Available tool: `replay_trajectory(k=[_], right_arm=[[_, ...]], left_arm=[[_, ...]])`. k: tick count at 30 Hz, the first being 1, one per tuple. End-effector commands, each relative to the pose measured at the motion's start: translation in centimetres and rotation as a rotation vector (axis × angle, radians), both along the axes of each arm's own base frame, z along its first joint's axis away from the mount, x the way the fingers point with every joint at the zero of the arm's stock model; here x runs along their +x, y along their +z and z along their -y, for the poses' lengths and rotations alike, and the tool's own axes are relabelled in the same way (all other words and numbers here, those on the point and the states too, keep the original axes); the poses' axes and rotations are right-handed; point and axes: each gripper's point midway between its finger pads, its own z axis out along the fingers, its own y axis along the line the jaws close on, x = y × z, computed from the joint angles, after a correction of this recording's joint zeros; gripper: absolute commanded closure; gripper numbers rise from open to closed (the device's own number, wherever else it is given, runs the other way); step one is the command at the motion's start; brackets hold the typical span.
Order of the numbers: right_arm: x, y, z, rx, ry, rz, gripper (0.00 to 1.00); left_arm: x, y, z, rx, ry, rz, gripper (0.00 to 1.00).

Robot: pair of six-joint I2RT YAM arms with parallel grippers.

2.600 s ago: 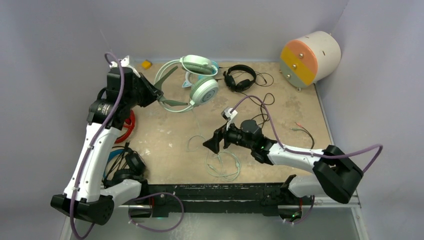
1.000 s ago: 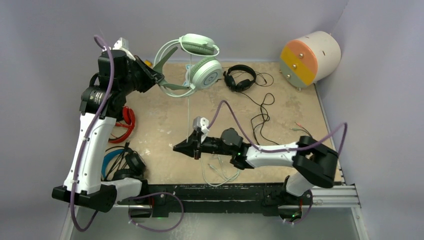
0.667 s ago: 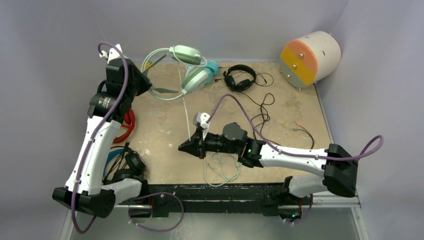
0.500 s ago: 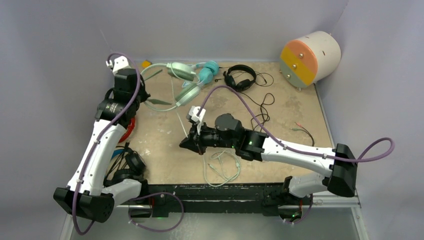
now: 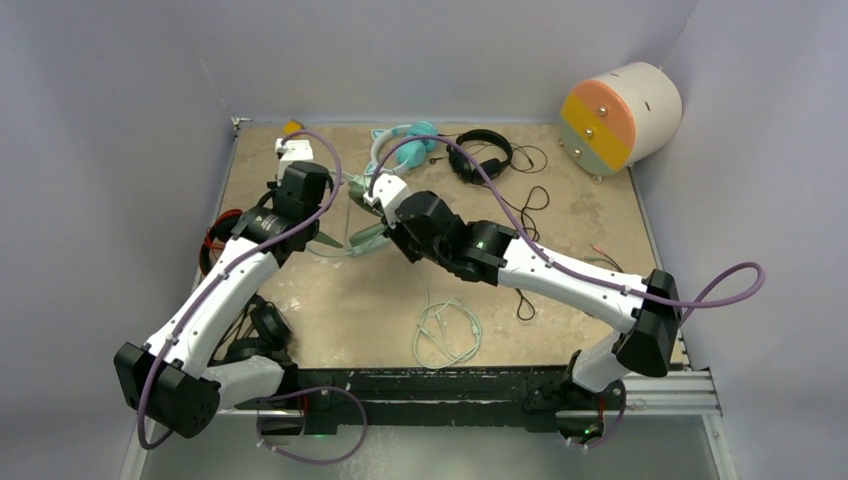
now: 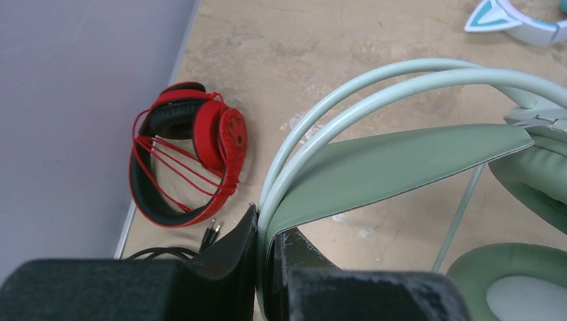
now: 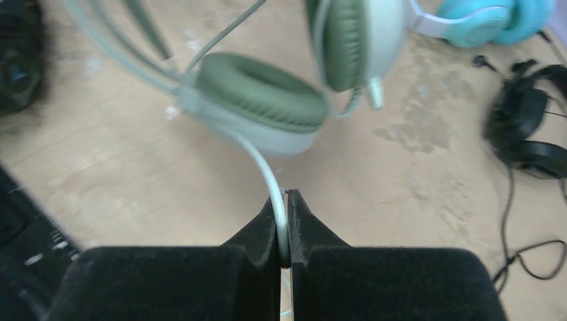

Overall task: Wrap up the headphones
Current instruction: Wrap the headphones cable around the headphones.

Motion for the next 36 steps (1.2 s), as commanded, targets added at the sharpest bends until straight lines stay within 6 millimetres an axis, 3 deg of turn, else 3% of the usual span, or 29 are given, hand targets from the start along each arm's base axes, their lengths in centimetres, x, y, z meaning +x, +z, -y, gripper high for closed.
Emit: replay_trajectory(k=[1,7,11,14,25,30,36], right_arm=[[4.3,3.4,2.2,0.047,-0.125,0.158,0.99],[6.1,5.1,1.9,0.117,-0.156,0.267,0.96],[6.9,5.2,1.6,0.089,-0.152,0.307,0.86],[7.3,4.9,1.2,0.064,-0.136,0.299,0.85],[3.9,4.9,-1.8,0.206,0.070,0.205,0.88],[4.2,4.6,-1.9,0.202,0.051,0.170,0.91],[3.7,4.4,-2.0,0.219,0.075,0.155,0.92]], left_arm=[[1.0,-0.1,2.7,-0.114,-0.082,0.013,1.00],[0.6,-2.7,5.8,-0.239,-0.178,-0.085,1.00],[0.4,-4.1,6.3,-0.251,-0.192,-0.130,1.00],[0.3,-5.0,6.5,-0.254,-0.187,-0.160,1.00],[0.2,-7.0,9.0,-0.417,-0.135,-0.237,1.00],[0.2,-8.5,10.1,-0.537,-0.055,-0.240,1.00],[0.4,-10.2,10.2,-0.552,0.040,-0.294,1.00]])
